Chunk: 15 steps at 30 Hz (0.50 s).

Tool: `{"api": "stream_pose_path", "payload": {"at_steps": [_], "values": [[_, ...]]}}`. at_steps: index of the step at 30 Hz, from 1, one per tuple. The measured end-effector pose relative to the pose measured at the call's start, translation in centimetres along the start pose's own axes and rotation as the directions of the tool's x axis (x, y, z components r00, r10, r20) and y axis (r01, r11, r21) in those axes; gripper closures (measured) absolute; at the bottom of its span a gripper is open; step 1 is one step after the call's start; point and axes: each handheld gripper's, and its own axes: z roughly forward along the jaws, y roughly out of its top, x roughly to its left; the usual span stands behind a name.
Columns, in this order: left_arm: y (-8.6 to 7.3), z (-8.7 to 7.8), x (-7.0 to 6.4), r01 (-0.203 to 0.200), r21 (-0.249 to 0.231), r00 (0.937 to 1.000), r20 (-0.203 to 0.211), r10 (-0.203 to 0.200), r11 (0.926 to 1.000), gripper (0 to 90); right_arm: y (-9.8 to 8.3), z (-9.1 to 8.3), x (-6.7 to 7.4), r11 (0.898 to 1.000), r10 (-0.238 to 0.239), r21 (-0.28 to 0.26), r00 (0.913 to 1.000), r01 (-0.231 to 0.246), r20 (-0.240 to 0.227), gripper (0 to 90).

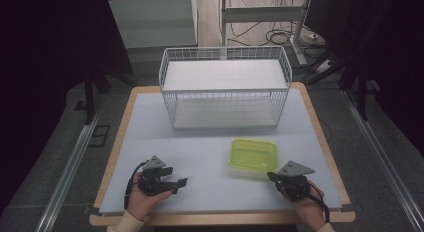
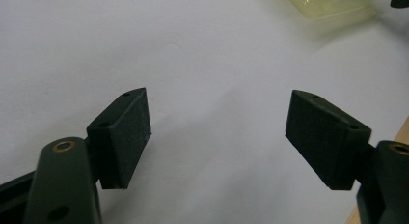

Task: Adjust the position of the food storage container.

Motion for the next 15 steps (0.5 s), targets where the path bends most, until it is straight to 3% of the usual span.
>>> {"api": "stream_pose_path", "payload": {"at_steps": [8,12,15], "values": [[0.0,0.1,0.0,0.000,0.003,1.0000,0.002,0.000,1.0000,23.6,0.0,0.3,-0.9,0.999,0.034,0.008,0.9993,-0.034,0.014,89.8],[0.0,0.0,0.0,0.002,-0.002,1.0000,0.001,-0.002,1.0000,23.6,-0.4,-0.7,-1.6,0.999,0.053,0.000,0.9980,-0.053,0.035,89.9],[0.0,0.0,0.0,0.002,-0.001,1.0000,-0.001,-0.002,1.0000,23.6,-0.7,-1.5,-2.9,0.996,0.085,-0.015,0.9947,-0.084,0.058,89.8]]}}
